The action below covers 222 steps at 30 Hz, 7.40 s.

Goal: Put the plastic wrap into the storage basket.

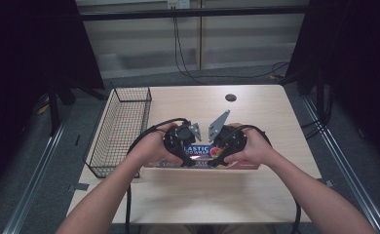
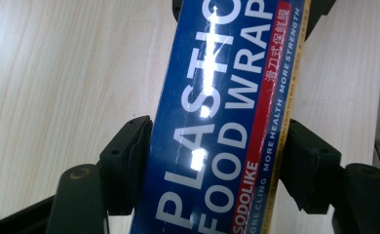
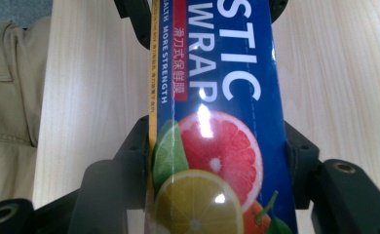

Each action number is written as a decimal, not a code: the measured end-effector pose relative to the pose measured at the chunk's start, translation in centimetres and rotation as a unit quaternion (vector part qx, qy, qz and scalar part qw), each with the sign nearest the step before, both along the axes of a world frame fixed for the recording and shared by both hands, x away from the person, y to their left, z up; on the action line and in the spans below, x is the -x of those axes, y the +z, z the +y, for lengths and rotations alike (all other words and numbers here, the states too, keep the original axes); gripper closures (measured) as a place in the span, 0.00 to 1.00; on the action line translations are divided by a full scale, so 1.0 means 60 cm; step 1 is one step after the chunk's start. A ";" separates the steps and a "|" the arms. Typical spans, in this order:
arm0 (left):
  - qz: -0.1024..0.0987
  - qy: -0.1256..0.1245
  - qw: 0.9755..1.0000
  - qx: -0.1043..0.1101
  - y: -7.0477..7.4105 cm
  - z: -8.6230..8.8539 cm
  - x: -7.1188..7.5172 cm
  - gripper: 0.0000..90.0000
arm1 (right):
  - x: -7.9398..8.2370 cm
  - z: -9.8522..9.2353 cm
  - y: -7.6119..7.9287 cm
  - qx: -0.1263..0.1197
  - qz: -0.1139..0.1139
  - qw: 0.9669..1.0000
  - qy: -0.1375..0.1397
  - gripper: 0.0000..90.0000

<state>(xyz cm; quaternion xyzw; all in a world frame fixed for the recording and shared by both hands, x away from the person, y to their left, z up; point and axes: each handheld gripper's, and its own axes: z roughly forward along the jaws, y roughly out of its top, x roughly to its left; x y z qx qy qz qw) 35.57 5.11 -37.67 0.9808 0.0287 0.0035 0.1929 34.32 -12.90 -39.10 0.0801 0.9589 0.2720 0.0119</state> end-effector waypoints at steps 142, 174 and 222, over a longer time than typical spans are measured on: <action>0.023 0.403 0.915 -0.003 0.137 0.257 -0.036 0.49 | -0.009 -0.111 -0.017 -0.070 -0.001 0.991 -0.112 0.10; 0.008 0.530 0.848 -0.001 0.095 0.346 -0.038 0.49 | -0.007 -0.107 -0.018 -0.085 -0.006 0.991 -0.100 0.10; 0.019 0.645 0.764 -0.005 -0.002 0.316 -0.063 0.36 | 0.005 -0.124 -0.029 -0.092 -0.007 0.990 -0.105 0.10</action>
